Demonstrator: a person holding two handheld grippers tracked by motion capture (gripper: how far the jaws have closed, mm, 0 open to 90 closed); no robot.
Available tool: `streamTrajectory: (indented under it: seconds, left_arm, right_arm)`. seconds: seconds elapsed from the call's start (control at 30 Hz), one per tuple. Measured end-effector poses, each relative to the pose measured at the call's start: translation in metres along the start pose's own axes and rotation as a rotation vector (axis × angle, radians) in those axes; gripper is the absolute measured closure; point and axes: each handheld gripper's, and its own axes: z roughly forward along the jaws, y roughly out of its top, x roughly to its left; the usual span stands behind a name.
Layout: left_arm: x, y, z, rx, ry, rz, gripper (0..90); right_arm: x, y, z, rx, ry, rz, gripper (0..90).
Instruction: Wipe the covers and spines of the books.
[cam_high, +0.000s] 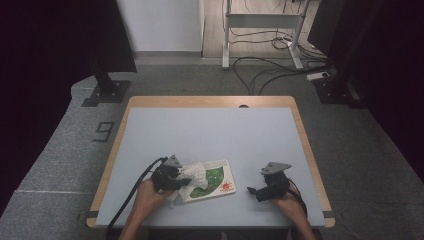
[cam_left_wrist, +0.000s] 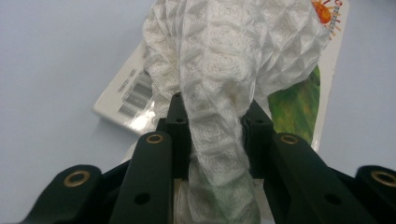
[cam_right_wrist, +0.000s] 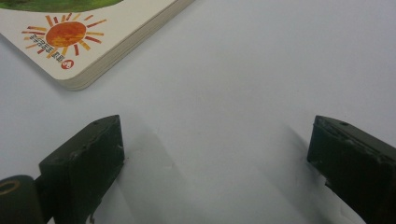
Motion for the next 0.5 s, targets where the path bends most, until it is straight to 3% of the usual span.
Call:
streamTrajectory:
  seconds: [0.17,0.5]
  left_arm:
    - [0.005,-0.005,-0.004,-0.010,-0.004,-0.022,69.9]
    - [-0.008,-0.009,-0.005,-0.010,0.006,-0.012,69.2]
  right_arm:
    - [0.000,0.000,0.000,0.000,0.001,0.000,3.0]
    - [0.000,0.000,0.000,0.000,0.001,0.001,3.0]
